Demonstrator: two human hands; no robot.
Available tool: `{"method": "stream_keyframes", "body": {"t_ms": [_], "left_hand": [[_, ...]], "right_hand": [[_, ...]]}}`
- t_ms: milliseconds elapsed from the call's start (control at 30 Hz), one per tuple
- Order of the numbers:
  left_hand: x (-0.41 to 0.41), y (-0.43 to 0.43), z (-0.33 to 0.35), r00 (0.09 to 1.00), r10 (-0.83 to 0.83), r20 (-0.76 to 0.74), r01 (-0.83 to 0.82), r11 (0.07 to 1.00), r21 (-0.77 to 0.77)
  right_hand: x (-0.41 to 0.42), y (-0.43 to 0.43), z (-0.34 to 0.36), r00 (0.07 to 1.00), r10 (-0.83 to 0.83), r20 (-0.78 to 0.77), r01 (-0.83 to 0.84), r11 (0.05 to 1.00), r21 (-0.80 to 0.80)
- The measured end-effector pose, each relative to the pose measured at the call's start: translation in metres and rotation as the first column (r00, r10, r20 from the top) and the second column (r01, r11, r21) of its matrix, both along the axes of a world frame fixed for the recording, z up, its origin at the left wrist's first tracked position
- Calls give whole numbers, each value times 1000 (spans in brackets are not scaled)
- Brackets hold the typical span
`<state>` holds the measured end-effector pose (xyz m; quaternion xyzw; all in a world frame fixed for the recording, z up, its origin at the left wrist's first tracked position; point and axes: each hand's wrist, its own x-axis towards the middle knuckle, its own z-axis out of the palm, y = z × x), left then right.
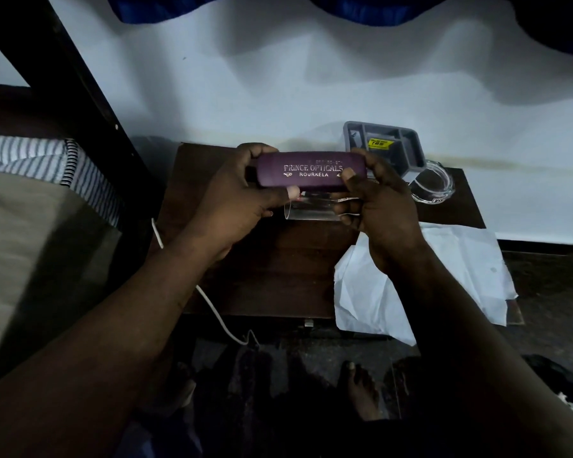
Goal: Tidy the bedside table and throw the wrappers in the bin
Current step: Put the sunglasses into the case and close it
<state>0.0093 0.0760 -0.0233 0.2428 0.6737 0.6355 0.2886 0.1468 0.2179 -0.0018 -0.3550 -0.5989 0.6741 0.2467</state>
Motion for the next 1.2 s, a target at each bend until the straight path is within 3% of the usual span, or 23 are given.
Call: {"method": "stream_keyframes", "body": {"t_ms": [133,300,467,700,900,1100,1200], "left_hand": [[-5,-2,-6,983,26,-183,-35,998,-50],[-11,-3,-10,965,69,-253,-80,996,-34],[-25,-6,-18,965,178,-194,-184,983,-13],[-58,-12,-39,925,362,-115,-370,926,-69],[-70,-8,-58,953,294,-67,-301,939,-163],[-75,11,-63,967,141,-214,-203,931,-305],[-79,19,-65,916,13,-401,-185,901,-393]], "right_hand": [[-1,-1,1,1000,0,14,0,1000,9],[-2,-6,3,1000,23,-2,-23,1000,16],[-5,-9,-1,997,49,55,-50,998,29],[-5,-7,-8,972,100,211,-137,977,166],[-3,-9,-13,955,116,272,-196,938,285],[2,-5,-12,954,104,280,-200,918,342],[3,-2,-11,955,79,284,-183,915,359]]}}
